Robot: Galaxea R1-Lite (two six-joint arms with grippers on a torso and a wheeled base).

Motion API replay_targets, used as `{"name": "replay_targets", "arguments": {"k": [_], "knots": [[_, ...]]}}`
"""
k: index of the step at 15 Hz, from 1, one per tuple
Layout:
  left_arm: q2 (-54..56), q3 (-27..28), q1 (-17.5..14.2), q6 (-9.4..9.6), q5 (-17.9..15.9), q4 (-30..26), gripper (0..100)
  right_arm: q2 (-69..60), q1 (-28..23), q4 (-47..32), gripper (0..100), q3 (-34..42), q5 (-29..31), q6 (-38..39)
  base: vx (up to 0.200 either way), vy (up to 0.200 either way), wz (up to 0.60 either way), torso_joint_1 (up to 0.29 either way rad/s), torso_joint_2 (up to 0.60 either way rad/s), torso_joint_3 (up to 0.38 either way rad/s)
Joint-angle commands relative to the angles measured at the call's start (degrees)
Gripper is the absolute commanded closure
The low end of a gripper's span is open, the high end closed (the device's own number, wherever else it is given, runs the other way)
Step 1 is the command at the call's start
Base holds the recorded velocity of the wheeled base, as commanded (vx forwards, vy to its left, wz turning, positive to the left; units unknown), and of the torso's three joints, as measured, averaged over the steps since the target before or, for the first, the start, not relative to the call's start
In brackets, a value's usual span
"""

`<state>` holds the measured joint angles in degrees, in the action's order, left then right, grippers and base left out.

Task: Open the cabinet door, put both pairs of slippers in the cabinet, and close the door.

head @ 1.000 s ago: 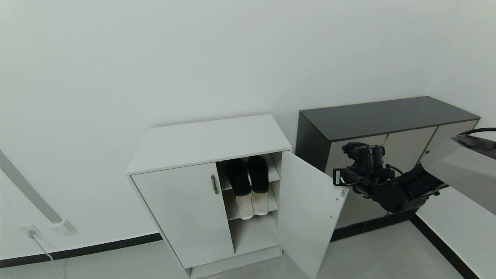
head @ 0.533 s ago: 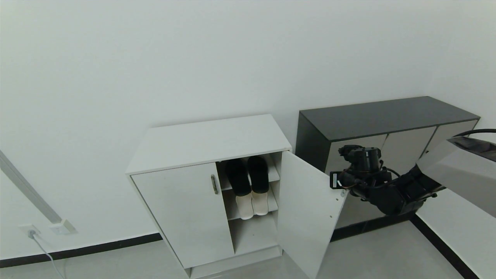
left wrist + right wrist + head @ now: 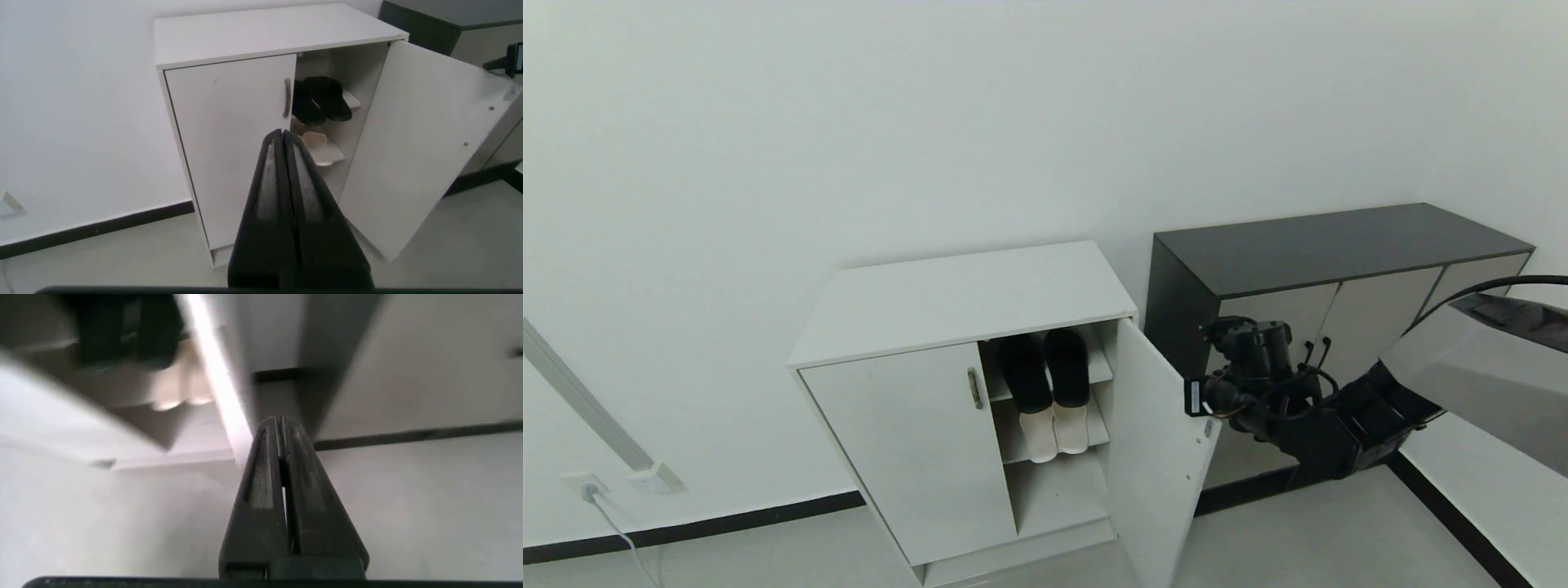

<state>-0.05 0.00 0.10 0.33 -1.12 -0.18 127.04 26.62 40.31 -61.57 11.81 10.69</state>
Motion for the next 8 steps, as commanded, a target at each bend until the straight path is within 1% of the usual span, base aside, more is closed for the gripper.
{"name": "replay_targets", "arguments": {"k": [1, 4, 5, 8], "knots": [[0.0, 0.0, 0.0, 0.02, 0.0, 0.0, 100, -3.2, 4.0, -0.1, 100, 1.9, 0.0, 0.7, 0.0, 0.0, 0.0, 0.0, 0.0, 0.0], [0.0, 0.0, 0.1, 0.02, 0.0, 0.1, 100, -5.8, 8.1, 0.1, 100, 4.1, 0.0, 0.8, 0.0, 0.0, 0.0, 0.0, 0.0, 0.0], [0.0, 0.0, 0.0, 0.02, 0.0, 0.0, 100, -6.5, 8.5, 0.4, 100, 4.8, -0.3, 0.9, 0.0, 0.0, 0.0, 0.0, 0.0, 0.0], [0.0, 0.0, 0.0, 0.02, 0.0, 0.0, 100, -7.9, 8.4, 2.0, 100, 6.5, -5.0, 0.3, 0.0, 0.0, 0.0, 0.0, 0.0, 0.0]]}}
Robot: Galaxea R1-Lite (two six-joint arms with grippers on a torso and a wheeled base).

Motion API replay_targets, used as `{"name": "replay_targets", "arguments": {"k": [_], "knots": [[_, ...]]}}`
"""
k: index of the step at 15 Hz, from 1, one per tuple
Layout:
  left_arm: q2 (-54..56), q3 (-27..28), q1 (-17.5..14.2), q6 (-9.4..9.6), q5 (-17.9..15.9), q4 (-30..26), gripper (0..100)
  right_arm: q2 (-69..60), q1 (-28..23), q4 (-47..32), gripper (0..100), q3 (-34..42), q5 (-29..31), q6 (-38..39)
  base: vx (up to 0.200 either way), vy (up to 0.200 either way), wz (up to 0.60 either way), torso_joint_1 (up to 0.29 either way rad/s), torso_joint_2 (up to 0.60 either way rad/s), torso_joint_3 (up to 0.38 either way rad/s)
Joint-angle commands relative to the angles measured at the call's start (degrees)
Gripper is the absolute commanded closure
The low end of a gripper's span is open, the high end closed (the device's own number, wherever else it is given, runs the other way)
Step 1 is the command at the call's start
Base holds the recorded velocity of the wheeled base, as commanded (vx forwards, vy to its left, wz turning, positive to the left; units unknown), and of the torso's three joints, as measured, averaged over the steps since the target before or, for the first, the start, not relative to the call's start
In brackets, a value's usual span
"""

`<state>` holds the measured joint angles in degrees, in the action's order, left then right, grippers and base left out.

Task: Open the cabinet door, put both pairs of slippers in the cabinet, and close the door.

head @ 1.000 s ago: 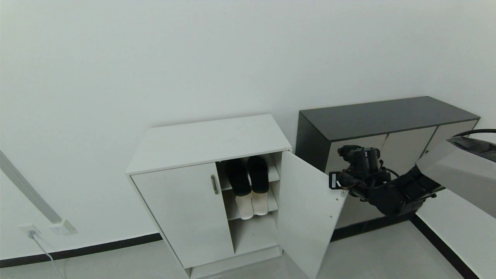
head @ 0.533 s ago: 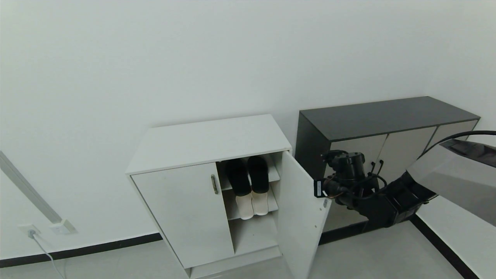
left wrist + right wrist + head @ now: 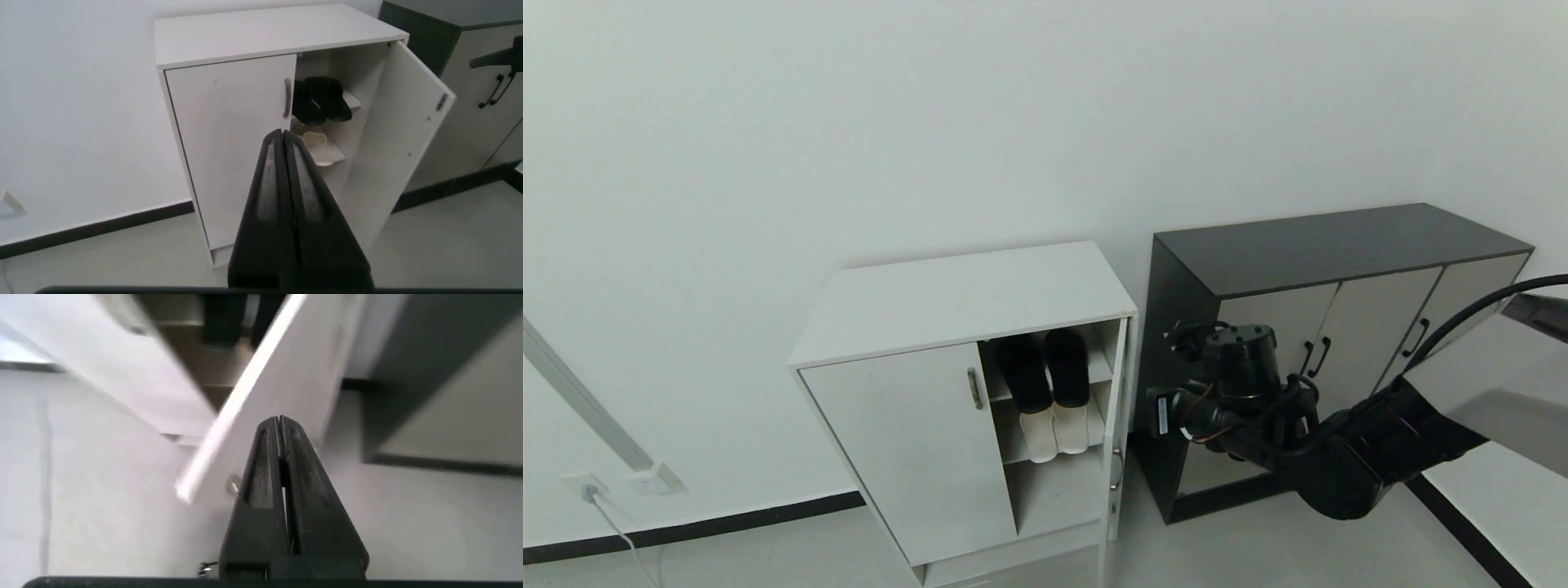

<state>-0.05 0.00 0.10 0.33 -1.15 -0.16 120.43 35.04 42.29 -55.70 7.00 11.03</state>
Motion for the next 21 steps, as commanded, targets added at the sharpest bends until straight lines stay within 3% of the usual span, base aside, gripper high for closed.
{"name": "replay_targets", "arguments": {"k": [1, 11, 16, 21], "knots": [[0.0, 0.0, 0.0, 0.02, 0.0, 0.0, 100, -1.3, 0.1, 0.1, 100, 1.2, -0.2, -0.4, 0.0, 0.0, 0.0, 0.0, 0.0, 0.0], [0.0, 0.0, 0.0, 0.02, 0.0, 0.0, 100, -0.6, 0.6, 4.2, 100, 4.6, -2.4, -2.7, 0.0, 0.0, 0.0, 0.0, 0.0, 0.0], [0.0, 0.0, 0.0, 0.02, 0.0, 0.0, 100, -0.5, 1.1, 7.4, 100, 6.5, -2.6, -3.9, 0.0, 0.0, 0.6, 0.003, 0.0, 0.002], [0.0, 0.0, 0.0, 0.02, 0.0, 0.0, 100, 0.0, 0.7, 13.8, 100, 10.4, -3.3, -6.6, 0.0, 0.0, 0.0, 0.0, 0.0, 0.0]]}}
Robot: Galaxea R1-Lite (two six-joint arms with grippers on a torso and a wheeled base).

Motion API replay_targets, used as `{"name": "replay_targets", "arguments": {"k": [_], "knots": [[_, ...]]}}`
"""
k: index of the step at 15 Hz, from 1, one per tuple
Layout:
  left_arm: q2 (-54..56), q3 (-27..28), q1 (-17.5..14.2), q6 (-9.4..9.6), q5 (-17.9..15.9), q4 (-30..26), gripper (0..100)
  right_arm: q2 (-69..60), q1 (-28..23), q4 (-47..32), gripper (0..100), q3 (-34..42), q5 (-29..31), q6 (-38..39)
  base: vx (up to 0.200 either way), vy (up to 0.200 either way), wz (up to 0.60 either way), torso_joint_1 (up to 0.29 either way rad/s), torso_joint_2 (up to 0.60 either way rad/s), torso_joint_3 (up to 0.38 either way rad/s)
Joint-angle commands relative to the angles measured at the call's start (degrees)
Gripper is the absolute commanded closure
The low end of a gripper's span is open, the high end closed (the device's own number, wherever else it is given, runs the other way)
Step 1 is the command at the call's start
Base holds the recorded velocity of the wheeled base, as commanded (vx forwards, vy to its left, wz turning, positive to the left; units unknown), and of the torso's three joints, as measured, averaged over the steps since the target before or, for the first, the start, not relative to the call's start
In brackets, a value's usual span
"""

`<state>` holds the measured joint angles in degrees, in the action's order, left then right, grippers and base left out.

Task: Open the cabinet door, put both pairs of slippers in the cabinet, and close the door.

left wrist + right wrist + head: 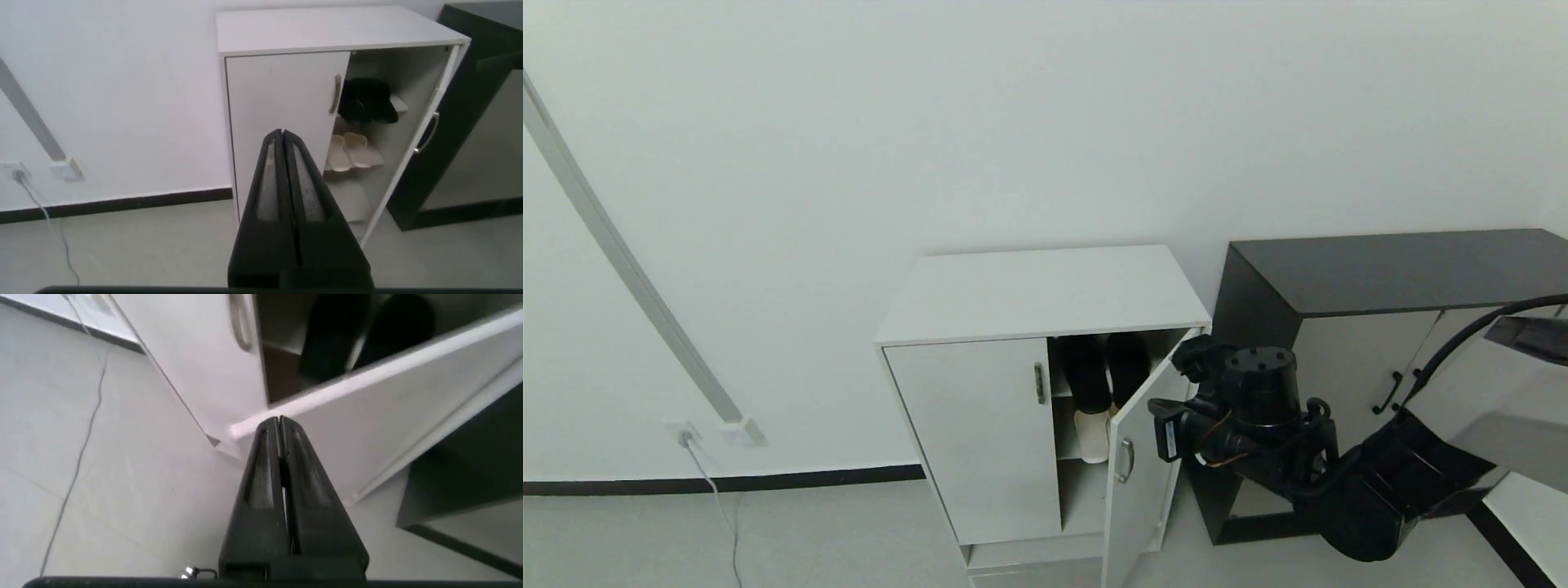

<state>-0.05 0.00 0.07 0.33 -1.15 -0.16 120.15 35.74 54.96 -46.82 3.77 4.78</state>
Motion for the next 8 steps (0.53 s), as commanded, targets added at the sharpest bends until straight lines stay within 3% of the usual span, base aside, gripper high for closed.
{"name": "replay_targets", "arguments": {"k": [1, 3, 8], "knots": [[0.0, 0.0, 0.0, 0.02, 0.0, 0.0, 100, 0.2, 0.0, 2.3, 100, 2.7, -0.3, -0.7, 0.0, 0.0, 0.0, 0.0, 0.0, 0.0], [0.0, 0.0, 0.0, 0.02, 0.0, 0.0, 100, -1.7, -0.2, 7.5, 100, 8.1, -3.3, -1.9, 0.0, 0.0, 0.0, 0.0, 0.0, 0.0], [0.0, 0.0, 0.0, 0.11, -0.1, 0.0, 100, -4.6, -0.2, 9.5, 100, 17.3, -3.8, -1.9, 0.0, 0.0, 0.0, 0.0, 0.0, 0.0]]}}
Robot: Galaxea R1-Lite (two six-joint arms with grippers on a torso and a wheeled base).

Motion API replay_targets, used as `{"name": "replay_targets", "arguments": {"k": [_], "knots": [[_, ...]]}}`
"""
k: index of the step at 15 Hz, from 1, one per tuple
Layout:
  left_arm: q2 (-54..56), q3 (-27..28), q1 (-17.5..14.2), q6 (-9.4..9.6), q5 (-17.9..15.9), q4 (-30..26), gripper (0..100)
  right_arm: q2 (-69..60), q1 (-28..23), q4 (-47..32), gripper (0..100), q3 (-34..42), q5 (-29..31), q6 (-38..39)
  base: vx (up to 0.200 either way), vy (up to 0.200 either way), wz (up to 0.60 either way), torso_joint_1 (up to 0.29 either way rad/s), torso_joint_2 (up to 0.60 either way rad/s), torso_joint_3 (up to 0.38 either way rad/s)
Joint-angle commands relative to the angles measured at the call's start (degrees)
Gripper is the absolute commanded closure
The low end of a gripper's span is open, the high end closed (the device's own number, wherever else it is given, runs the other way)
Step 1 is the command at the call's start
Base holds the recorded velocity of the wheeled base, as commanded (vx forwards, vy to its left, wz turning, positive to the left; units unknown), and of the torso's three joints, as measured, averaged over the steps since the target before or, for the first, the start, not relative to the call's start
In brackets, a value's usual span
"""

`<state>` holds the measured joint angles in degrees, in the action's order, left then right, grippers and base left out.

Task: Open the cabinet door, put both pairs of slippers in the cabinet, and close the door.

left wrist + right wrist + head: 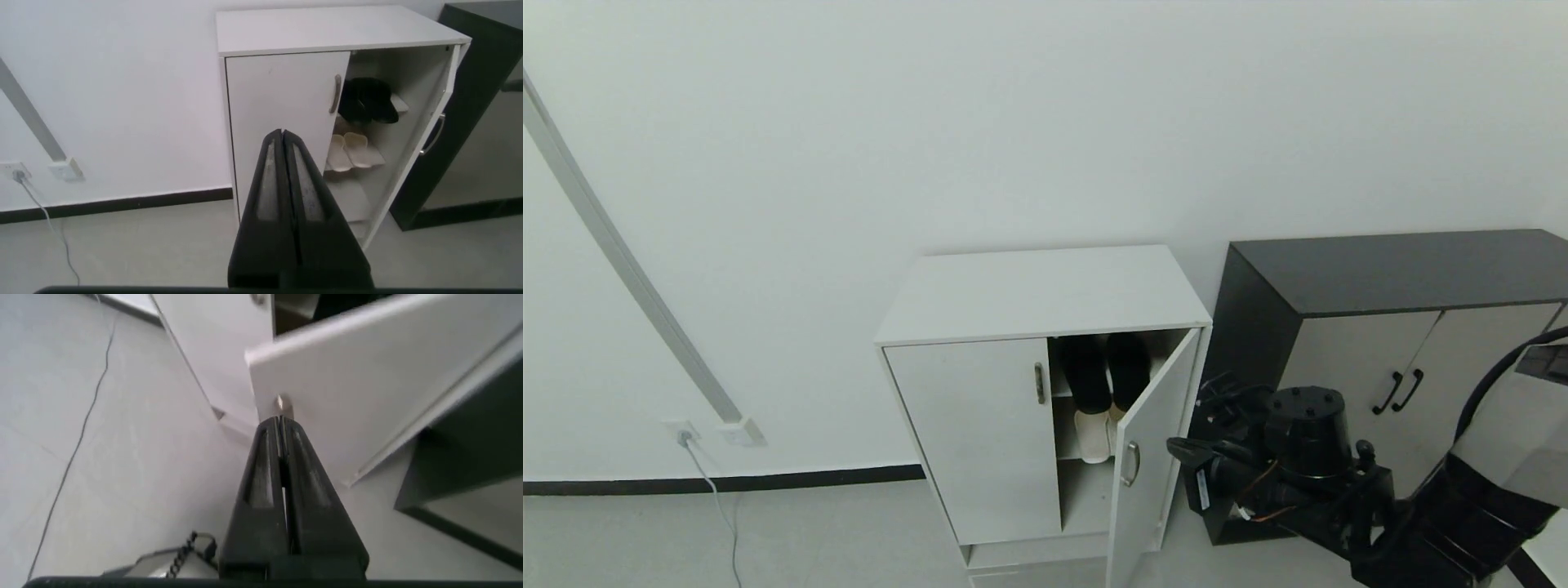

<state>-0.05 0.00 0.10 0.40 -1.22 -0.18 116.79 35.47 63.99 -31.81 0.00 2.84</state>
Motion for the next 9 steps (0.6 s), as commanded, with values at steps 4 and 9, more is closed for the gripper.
{"name": "replay_targets", "arguments": {"k": [4, 9], "knots": [[0.0, 0.1, 0.0, 0.04, 0.0, 0.0, 100, -0.7, 0.3, 2.7, 100, 6.5, 0.0, 0.1, 0.15, 0.0, 0.0, -0.004, 0.0, 0.001], [0.0, 0.0, 0.0, 0.13, 0.0, 0.0, 100, 2.6, 0.1, 4.9, 100, 7.1, 0.2, 0.3, 0.0, 0.0, 0.0, 0.0, 0.0, 0.0]]}}
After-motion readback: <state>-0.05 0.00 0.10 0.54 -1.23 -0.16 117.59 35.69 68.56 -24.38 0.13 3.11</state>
